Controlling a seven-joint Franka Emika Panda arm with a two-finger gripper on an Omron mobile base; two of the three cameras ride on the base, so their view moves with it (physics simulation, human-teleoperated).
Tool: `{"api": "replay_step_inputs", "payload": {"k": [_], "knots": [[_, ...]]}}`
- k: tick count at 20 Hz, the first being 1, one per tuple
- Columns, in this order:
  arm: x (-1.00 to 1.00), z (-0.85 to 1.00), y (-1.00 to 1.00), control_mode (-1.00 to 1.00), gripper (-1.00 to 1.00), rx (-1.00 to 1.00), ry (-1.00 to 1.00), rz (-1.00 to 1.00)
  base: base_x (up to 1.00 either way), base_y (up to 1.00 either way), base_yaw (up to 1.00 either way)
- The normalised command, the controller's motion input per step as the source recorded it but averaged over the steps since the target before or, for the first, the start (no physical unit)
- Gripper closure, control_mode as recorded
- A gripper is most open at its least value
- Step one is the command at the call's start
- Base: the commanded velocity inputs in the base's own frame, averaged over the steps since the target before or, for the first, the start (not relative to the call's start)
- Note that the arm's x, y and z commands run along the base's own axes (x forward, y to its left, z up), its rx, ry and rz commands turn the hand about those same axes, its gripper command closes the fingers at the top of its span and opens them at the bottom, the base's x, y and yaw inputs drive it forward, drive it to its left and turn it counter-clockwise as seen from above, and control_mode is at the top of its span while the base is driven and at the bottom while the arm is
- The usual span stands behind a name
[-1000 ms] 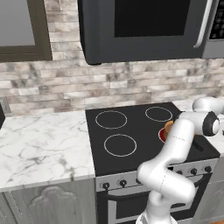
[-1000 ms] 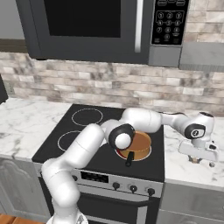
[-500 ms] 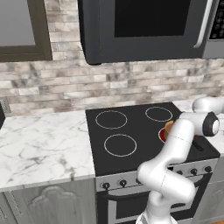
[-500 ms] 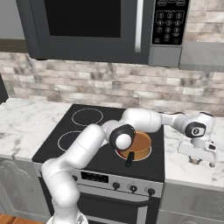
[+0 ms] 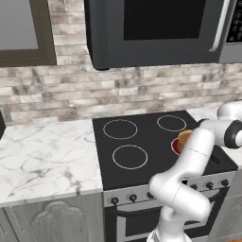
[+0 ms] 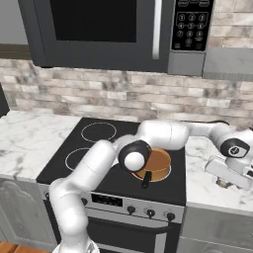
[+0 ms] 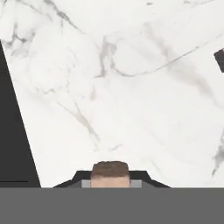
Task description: Pick up the sugar cube(s) and place them in the saucepan with hot chocolate.
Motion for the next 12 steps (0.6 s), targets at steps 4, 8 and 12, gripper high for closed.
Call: {"api": "replay_step_inputs", "payload": {"k": [4, 8, 12], "knots": [[-0.34, 0.56, 0.58, -1.00, 1.00, 0.03, -0.13, 0.00, 0.00, 0.00, 0.00], [-0.23, 0.62, 0.93, -1.00, 1.00, 0.00, -0.14, 0.00, 0.00, 0.00, 0.00], [-0.18, 0.61, 1.00, -1.00, 1.00, -0.02, -0.09, 0.00, 0.00, 0.00, 0.00]]}}
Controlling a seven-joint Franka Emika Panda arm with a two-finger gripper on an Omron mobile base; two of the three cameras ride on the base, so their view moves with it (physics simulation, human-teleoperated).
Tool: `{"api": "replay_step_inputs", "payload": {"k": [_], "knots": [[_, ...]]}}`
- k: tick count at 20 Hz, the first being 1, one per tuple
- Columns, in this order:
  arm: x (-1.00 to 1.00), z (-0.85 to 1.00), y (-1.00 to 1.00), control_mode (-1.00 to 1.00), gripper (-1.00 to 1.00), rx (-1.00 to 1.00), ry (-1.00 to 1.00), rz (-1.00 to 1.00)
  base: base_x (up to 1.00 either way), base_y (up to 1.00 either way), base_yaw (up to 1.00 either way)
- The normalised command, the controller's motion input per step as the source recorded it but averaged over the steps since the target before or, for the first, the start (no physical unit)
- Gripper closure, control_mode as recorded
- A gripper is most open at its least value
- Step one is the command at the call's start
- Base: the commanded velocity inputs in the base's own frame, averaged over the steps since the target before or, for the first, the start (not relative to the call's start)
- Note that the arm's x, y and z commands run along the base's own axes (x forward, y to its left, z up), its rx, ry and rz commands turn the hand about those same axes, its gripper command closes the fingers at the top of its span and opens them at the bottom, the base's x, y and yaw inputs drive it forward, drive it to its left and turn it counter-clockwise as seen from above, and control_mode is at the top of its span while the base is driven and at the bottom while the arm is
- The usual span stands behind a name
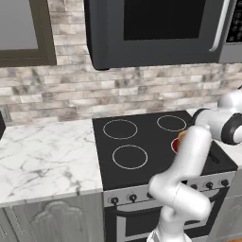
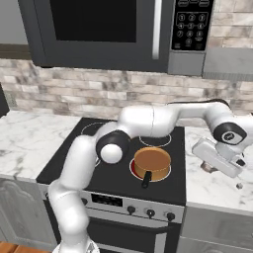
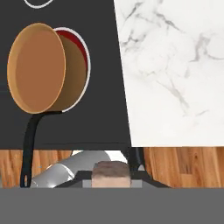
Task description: Pick up the sugar cube(s) and place them in the saucepan with hot chocolate.
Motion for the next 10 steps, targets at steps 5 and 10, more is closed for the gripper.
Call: {"api": "replay_step_inputs", "payload": {"k": [5, 10], "knots": [[0.00, 0.44, 1.00, -1.00, 1.00, -0.06, 0.00, -0.04, 0.00, 0.00, 0.00], [0.18, 0.04, 1.00, -1.00, 1.00, -0.10, 0.00, -0.10, 0.00, 0.00, 0.00]]}}
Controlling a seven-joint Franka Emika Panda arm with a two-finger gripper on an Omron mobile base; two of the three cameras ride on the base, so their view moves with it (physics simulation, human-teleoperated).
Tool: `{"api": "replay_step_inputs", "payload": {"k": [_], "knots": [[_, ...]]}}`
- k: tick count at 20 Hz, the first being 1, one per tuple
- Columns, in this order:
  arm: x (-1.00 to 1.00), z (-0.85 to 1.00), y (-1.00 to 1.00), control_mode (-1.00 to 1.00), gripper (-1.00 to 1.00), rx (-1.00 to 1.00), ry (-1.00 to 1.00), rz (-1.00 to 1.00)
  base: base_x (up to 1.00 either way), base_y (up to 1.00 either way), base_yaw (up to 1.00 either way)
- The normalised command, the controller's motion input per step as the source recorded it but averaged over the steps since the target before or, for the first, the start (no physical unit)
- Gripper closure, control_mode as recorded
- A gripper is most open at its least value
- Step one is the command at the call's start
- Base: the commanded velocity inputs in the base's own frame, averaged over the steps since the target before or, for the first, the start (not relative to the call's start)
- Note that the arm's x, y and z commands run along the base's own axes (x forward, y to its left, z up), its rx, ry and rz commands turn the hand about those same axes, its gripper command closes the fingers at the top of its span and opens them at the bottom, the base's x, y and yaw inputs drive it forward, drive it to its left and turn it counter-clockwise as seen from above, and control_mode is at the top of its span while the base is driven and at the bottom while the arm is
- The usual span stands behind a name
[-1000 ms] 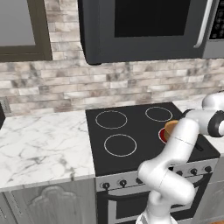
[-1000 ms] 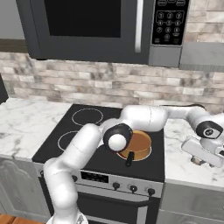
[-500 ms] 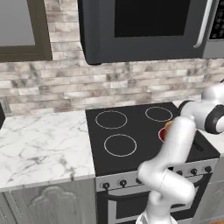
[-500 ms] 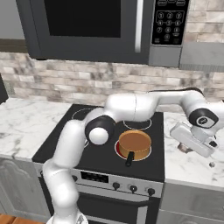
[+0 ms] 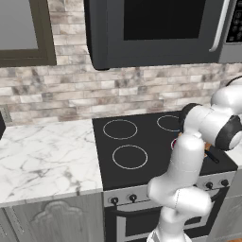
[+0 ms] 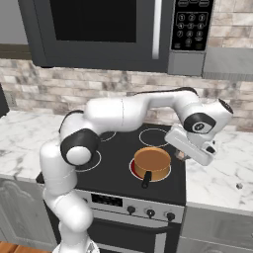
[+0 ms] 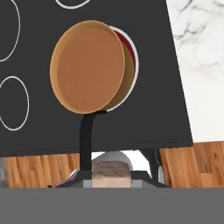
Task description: Pick up the sugar cube(s) and place them in the saucepan with hot chocolate.
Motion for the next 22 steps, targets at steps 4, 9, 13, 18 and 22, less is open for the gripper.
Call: {"api": "replay_step_inputs", "payload": {"k": [4, 9, 13, 18, 22], "knots": [[0.36, 0.02, 0.99, -1.00, 1.00, -0.12, 0.00, -0.11, 0.00, 0.00, 0.00], [0.49, 0.09, 0.65, -1.00, 1.00, -0.14, 0.00, -0.07, 0.00, 0.00, 0.00], [0.52, 0.00, 0.52, -1.00, 1.00, -0.10, 0.01, -0.02, 0.00, 0.00, 0.00], [0.53, -0.06, 0.08, -1.00, 1.00, -0.02, 0.04, 0.00, 0.00, 0.00, 0.00], [0.51, -0.14, 0.00, -1.00, 1.00, 0.00, 0.06, 0.00, 0.00, 0.00, 0.00]]}}
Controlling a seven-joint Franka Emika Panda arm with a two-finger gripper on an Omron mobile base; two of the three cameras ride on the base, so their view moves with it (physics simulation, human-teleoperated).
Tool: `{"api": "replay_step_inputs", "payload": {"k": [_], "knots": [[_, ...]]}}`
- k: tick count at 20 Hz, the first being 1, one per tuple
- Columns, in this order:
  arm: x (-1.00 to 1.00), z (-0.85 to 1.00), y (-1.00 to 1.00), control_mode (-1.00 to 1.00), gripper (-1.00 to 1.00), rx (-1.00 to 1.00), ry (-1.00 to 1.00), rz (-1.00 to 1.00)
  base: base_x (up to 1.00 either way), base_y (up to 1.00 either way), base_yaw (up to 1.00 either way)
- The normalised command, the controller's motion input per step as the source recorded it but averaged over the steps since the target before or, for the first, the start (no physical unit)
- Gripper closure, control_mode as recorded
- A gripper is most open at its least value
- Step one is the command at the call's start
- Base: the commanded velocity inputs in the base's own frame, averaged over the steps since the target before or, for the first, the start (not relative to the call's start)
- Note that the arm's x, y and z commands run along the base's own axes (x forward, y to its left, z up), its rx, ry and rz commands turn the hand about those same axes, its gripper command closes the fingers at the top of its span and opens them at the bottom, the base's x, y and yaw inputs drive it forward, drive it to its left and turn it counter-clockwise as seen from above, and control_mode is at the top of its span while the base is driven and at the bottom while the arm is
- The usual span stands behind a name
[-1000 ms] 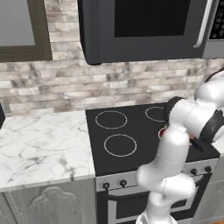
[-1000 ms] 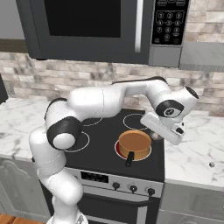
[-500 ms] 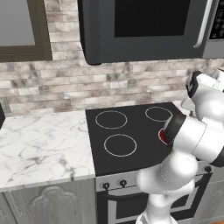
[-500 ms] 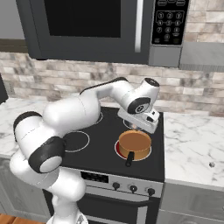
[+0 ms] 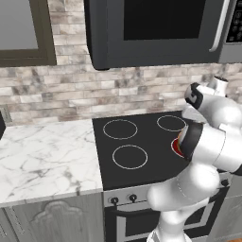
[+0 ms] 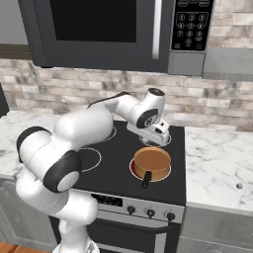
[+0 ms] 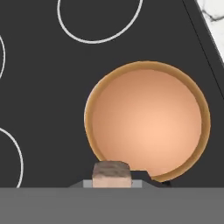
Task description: Pick up the sugar cube(s) and place them in the saucepan with hot chocolate.
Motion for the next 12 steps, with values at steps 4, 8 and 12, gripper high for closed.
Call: {"api": "replay_step_inputs", "payload": {"k": [4, 8, 12], "knots": [[0.20, 0.00, 0.00, -1.00, 1.00, 0.00, 0.12, 0.00, 0.00, 0.00, 0.00], [0.14, -0.14, -0.02, -1.00, 1.00, 0.00, 0.13, 0.00, 0.00, 0.00, 0.00], [0.02, -0.14, -0.13, -1.00, 1.00, -0.01, 0.13, 0.00, 0.00, 0.00, 0.00]]}}
